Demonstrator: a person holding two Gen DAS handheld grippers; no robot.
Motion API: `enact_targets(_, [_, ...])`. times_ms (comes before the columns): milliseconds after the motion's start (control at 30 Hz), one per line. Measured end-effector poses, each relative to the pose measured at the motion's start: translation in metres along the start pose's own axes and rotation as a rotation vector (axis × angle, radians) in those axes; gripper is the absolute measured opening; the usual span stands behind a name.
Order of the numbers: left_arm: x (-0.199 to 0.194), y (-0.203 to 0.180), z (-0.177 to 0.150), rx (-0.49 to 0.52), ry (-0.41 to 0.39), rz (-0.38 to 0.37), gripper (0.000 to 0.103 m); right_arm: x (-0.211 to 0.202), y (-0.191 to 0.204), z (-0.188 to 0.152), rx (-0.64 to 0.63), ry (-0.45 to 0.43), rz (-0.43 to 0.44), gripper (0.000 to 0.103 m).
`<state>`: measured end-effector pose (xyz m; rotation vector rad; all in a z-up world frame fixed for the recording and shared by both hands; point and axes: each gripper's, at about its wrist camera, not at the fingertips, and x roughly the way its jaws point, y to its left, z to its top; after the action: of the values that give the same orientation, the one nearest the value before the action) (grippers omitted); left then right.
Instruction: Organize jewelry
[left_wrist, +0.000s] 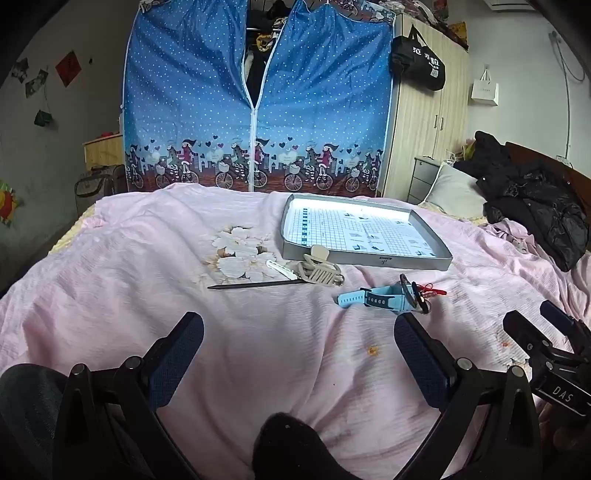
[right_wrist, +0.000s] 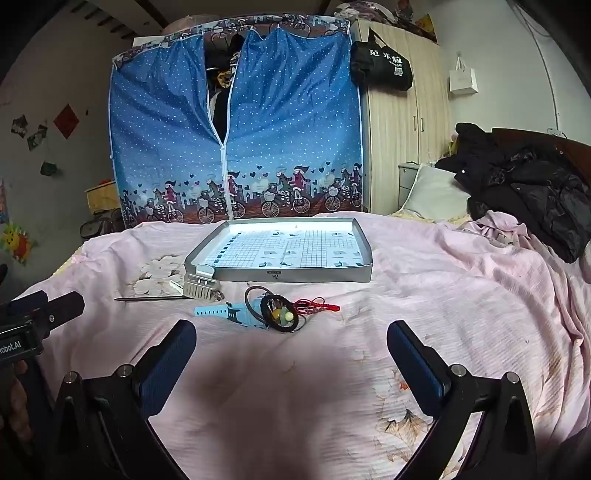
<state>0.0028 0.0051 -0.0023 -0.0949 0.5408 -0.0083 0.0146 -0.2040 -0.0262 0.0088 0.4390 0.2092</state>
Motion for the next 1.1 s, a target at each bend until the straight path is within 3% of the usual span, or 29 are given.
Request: enact_targets(1100, [-0.001,0.0005,0.0005,0.007,-0.001,0.001,0.101,-0.0004,-0.0005,-0.0004,0.005,0.004,-0.004,0.103])
